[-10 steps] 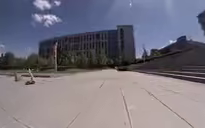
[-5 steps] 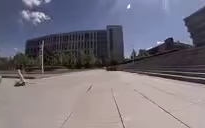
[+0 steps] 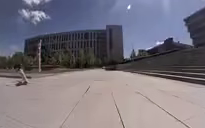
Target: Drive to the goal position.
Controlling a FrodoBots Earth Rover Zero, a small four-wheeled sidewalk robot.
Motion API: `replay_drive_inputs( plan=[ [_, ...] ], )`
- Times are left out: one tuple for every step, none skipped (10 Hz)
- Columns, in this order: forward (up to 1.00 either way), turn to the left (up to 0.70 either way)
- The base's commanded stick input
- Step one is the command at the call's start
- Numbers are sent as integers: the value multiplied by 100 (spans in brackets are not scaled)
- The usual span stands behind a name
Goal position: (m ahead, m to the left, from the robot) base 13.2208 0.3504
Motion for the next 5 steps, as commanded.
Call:
replay_drive_inputs(
  plan=[
    [70, 0],
    [70, 0],
    [70, 0],
    [70, 0],
    [70, 0]
  ],
)
